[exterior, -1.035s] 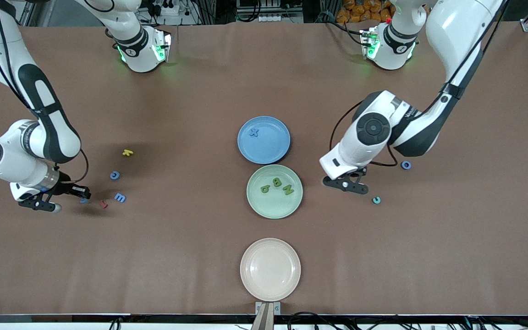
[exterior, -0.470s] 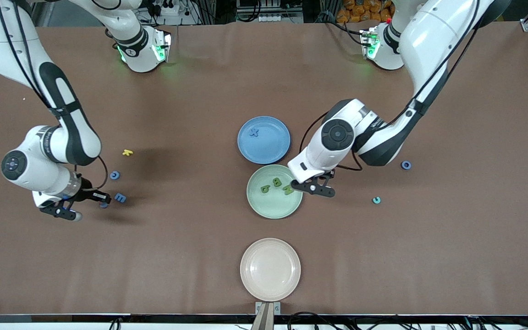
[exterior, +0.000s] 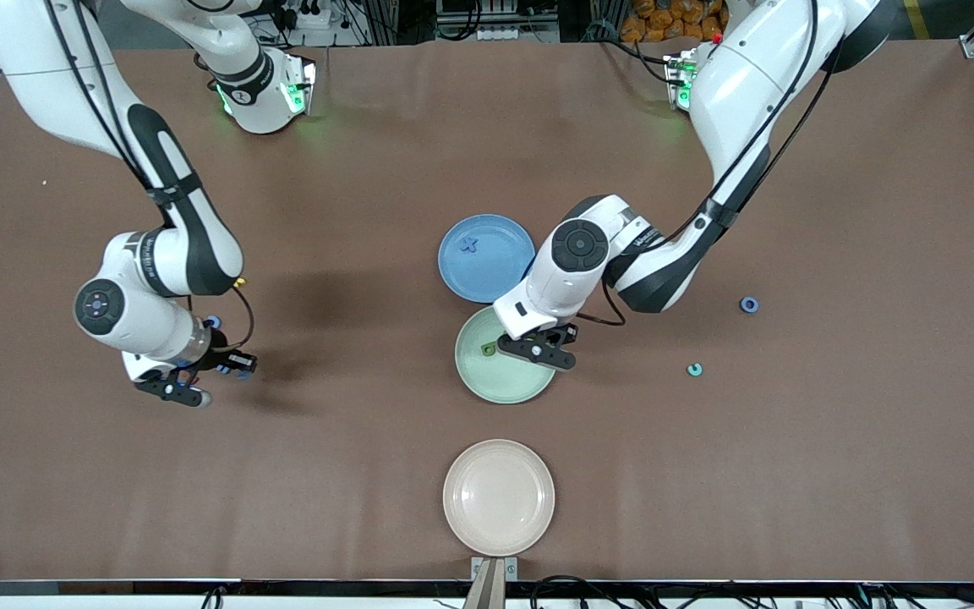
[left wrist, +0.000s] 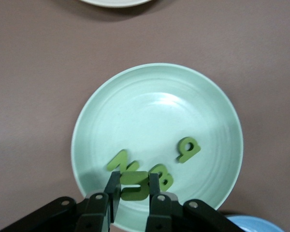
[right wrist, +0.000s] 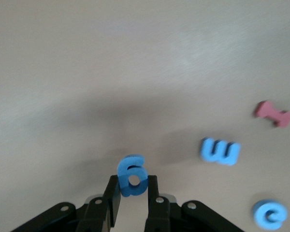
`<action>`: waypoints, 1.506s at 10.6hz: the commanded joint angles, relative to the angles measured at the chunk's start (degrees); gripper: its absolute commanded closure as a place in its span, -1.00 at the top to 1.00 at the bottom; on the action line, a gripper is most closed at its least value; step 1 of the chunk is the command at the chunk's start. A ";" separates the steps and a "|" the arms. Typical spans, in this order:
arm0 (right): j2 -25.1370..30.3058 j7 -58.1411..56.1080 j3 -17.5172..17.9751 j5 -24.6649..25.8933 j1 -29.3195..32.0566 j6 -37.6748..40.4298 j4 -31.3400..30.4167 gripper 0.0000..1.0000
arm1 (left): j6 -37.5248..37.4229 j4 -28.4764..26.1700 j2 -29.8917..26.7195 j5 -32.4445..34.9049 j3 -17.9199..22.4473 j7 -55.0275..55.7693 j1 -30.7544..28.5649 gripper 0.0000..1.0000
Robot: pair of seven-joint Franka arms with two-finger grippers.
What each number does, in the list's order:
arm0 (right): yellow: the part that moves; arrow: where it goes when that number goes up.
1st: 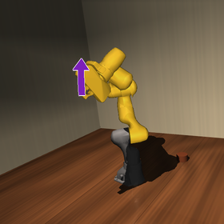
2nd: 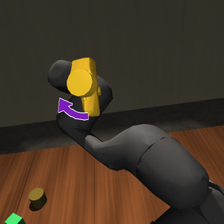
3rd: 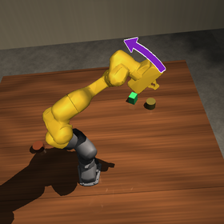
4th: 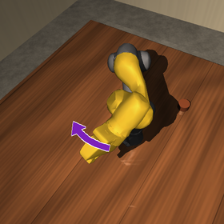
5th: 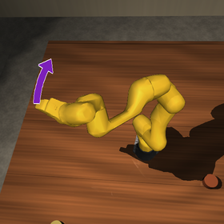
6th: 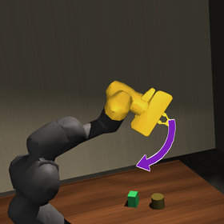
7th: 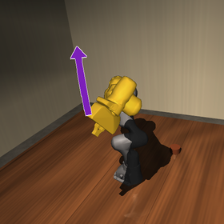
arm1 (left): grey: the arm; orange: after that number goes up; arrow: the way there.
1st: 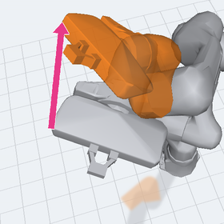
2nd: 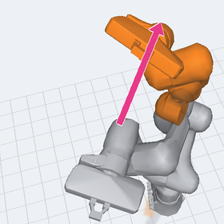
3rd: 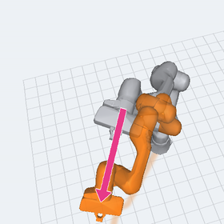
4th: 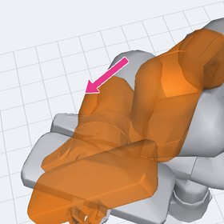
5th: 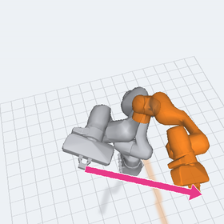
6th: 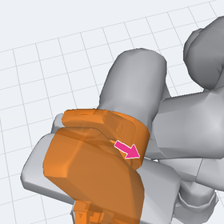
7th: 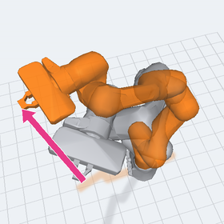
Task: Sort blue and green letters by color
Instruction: 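Carry the green letter to the green plate while the right carries 6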
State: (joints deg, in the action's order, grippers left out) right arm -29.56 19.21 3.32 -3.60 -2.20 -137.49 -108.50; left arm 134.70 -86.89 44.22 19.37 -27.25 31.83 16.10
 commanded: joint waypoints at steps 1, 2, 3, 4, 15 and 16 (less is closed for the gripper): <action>2.13 4.51 -0.33 -0.62 -5.42 2.14 -0.57 -0.56 | 3.99 1.81 1.83 -0.65 0.80 0.43 1.22 0.99; 2.48 5.74 -0.42 -0.62 -7.27 2.22 -0.75 -0.56 | 3.91 1.81 1.66 -0.57 0.80 0.43 1.22 1.00; 3.10 6.88 -0.33 -0.62 -8.94 3.36 -0.83 -0.56 | 3.91 1.81 1.31 -0.39 0.80 0.43 1.13 1.00; 4.58 8.11 -0.42 -0.53 -10.70 5.80 -0.83 -0.56 | 3.90 1.81 0.87 -0.30 0.80 0.43 0.95 1.00; 10.57 33.15 -0.33 -0.53 -38.90 16.20 -0.84 -0.56 | -13.30 0.76 -15.64 0.93 0.27 -2.38 -10.28 1.00; 10.31 35.18 -0.33 -0.53 -40.76 16.03 -0.57 -0.56 | -15.58 0.76 -17.74 0.75 0.36 -2.38 -11.34 1.00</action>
State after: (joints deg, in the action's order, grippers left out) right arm -19.31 50.07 3.47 -3.63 -39.18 -120.74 -108.75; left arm 123.19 -84.43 31.43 19.97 -26.63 29.94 7.46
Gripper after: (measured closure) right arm 0.727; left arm 0.000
